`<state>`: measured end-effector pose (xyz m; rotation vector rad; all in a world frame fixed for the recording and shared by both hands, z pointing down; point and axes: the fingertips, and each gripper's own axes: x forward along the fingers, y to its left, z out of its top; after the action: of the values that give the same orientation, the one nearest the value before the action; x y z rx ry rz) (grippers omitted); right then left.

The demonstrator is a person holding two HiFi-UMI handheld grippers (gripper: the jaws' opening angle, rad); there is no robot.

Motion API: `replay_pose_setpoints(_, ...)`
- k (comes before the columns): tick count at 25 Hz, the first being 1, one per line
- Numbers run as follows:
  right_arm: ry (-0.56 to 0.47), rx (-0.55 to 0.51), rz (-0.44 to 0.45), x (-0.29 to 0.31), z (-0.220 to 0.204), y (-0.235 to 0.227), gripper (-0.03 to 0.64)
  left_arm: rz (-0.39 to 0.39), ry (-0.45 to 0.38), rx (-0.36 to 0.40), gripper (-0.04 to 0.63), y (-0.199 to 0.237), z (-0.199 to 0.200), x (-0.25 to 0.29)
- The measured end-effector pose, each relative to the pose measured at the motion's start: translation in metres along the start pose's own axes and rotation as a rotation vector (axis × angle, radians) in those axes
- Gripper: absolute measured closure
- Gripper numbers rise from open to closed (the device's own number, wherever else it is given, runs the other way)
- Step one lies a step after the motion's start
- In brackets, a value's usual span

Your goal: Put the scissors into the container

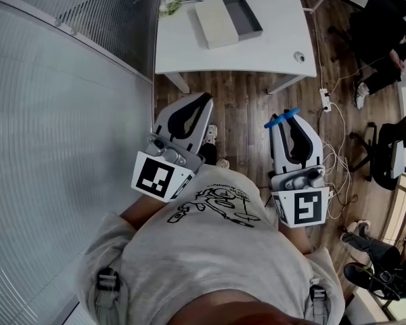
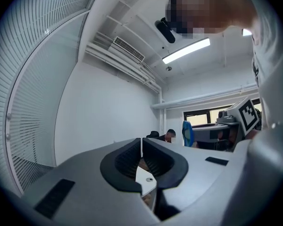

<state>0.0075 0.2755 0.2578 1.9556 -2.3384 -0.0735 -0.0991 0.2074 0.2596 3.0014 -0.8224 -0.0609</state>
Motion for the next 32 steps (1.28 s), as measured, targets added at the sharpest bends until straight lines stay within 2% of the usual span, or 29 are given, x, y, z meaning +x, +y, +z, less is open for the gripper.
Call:
replay_pose_setpoints(16, 0.015, -0.020, 0.012, 0.125, 0.001, 0.011, 0.531, 0.008, -0.024, -0.019, 0.568, 0.118, -0.003, 0.031)
replay_pose_setpoints(23, 0.018, -0.011, 0.002, 0.155, 0.003, 0.017, 0.531, 0.010, -0.027, -0.019, 0.568, 0.151, -0.001, 0.035)
replay_pose_setpoints(32, 0.021, -0.006, -0.006, 0.182, 0.000, 0.011, 0.531, 0.002, -0.024, -0.029, 0.568, 0.172, -0.006, 0.047)
